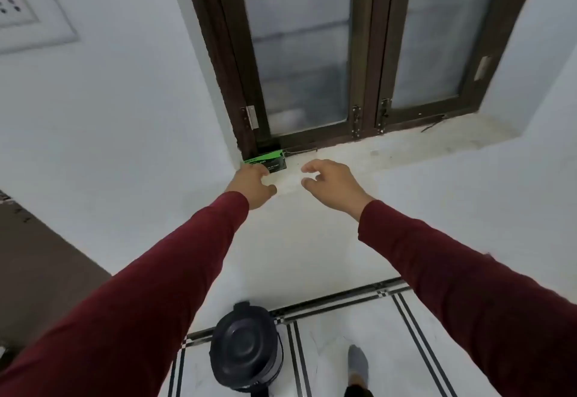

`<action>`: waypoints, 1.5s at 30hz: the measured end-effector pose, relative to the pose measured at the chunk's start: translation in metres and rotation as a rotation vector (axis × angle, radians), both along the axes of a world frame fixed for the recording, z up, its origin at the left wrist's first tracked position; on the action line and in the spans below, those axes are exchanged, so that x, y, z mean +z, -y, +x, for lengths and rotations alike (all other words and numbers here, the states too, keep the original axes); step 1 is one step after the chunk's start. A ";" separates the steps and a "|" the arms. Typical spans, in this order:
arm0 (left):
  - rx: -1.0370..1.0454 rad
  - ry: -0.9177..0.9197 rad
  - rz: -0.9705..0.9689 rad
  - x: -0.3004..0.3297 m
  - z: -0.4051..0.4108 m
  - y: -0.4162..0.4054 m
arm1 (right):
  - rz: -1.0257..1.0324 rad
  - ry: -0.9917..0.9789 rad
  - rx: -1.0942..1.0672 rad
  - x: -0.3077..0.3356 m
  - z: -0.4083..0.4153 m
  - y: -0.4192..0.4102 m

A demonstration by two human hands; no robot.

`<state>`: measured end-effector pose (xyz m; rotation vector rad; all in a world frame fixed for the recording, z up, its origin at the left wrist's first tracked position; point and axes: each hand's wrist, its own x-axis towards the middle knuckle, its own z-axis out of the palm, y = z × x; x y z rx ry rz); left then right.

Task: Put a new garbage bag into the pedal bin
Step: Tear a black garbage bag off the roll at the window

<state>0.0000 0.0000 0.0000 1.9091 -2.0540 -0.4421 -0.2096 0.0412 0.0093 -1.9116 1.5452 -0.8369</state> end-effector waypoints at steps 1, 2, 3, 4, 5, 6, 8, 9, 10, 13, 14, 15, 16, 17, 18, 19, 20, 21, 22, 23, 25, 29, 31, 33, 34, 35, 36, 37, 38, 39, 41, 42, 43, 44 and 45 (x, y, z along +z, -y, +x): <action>0.007 0.013 0.028 -0.006 -0.005 0.021 | 0.024 0.033 0.001 -0.008 -0.001 0.021; 0.020 0.033 0.054 -0.011 -0.010 0.039 | 0.055 0.054 -0.010 -0.016 -0.003 0.039; 0.037 0.050 0.084 -0.019 -0.014 0.060 | 0.085 0.073 -0.012 -0.026 -0.004 0.062; 0.052 0.068 0.125 -0.024 -0.019 0.081 | 0.131 0.087 -0.010 -0.036 -0.005 0.086; 0.066 0.094 0.145 -0.029 -0.022 0.100 | 0.160 0.107 -0.009 -0.043 -0.004 0.105; 0.082 0.126 0.163 -0.034 -0.027 0.123 | 0.196 0.127 -0.010 -0.048 -0.004 0.131; 0.076 0.196 0.157 -0.043 -0.031 0.153 | 0.240 0.149 -0.004 -0.059 -0.002 0.166; 0.070 0.225 0.149 -0.050 -0.032 0.170 | 0.265 0.158 0.001 -0.065 -0.001 0.185; 0.076 0.246 0.152 -0.055 -0.034 0.184 | 0.294 0.160 0.000 -0.071 0.001 0.201; 0.092 0.338 0.188 -0.070 -0.037 0.219 | 0.348 0.174 -0.007 -0.086 0.010 0.243; 0.093 0.379 0.207 -0.073 -0.037 0.226 | 0.362 0.181 -0.008 -0.088 0.013 0.252; 0.093 0.414 0.212 -0.076 -0.037 0.231 | 0.363 0.185 -0.006 -0.092 0.016 0.260; 0.100 0.435 0.208 -0.079 -0.037 0.236 | 0.369 0.180 -0.006 -0.094 0.019 0.269; 0.099 0.438 0.201 -0.083 -0.036 0.241 | 0.371 0.180 -0.007 -0.098 0.022 0.277; 0.098 0.422 0.194 -0.085 -0.035 0.243 | 0.374 0.179 -0.014 -0.100 0.024 0.282; 0.099 0.393 0.181 -0.088 -0.033 0.243 | 0.378 0.195 -0.027 -0.104 0.025 0.286; 0.098 0.346 0.170 -0.089 -0.033 0.244 | 0.389 0.220 -0.047 -0.106 0.025 0.290; 0.099 0.286 0.148 -0.090 -0.032 0.245 | 0.396 0.245 -0.062 -0.108 0.025 0.292; 0.096 0.220 0.123 -0.091 -0.031 0.244 | 0.403 0.268 -0.073 -0.108 0.024 0.294; 0.095 0.158 0.088 -0.091 -0.031 0.241 | 0.403 0.299 -0.081 -0.108 0.023 0.296; 0.104 0.023 0.017 -0.096 -0.031 0.237 | 0.391 0.364 -0.100 -0.105 0.018 0.296; 0.122 -0.282 -0.047 -0.103 -0.032 0.230 | 0.487 0.515 -0.103 -0.095 0.005 0.293; 0.105 -0.364 -0.055 -0.099 -0.036 0.229 | 0.522 0.565 -0.100 -0.088 -0.001 0.291; 0.085 -0.421 -0.076 -0.096 -0.040 0.227 | 0.508 0.575 -0.109 -0.082 -0.005 0.289; 0.078 -0.445 -0.078 -0.095 -0.041 0.225 | 0.501 0.577 -0.113 -0.081 -0.007 0.288; 0.069 -0.466 -0.078 -0.093 -0.042 0.223 | 0.497 0.580 -0.112 -0.080 -0.010 0.286; 0.062 -0.478 -0.072 -0.092 -0.044 0.222 | 0.499 0.586 -0.104 -0.080 -0.012 0.286; 0.053 -0.486 -0.065 -0.091 -0.046 0.220 | 0.500 0.591 -0.093 -0.080 -0.015 0.285; 0.038 -0.488 -0.063 -0.089 -0.047 0.218 | 0.492 0.593 -0.082 -0.079 -0.017 0.284; 0.025 -0.482 -0.059 -0.087 -0.049 0.216 | 0.480 0.584 -0.068 -0.078 -0.019 0.282; 0.014 -0.458 -0.058 -0.084 -0.052 0.213 | 0.460 0.555 -0.027 -0.076 -0.023 0.280; 0.016 -0.459 -0.056 -0.083 -0.053 0.212 | 0.451 0.541 -0.005 -0.075 -0.024 0.279; 0.022 -0.471 -0.051 -0.081 -0.054 0.210 | 0.435 0.524 0.010 -0.073 -0.026 0.276; 0.021 -0.479 -0.047 -0.079 -0.055 0.209 | 0.415 0.509 0.019 -0.071 -0.027 0.274; 0.013 -0.475 -0.046 -0.078 -0.056 0.208 | 0.397 0.495 0.016 -0.070 -0.028 0.271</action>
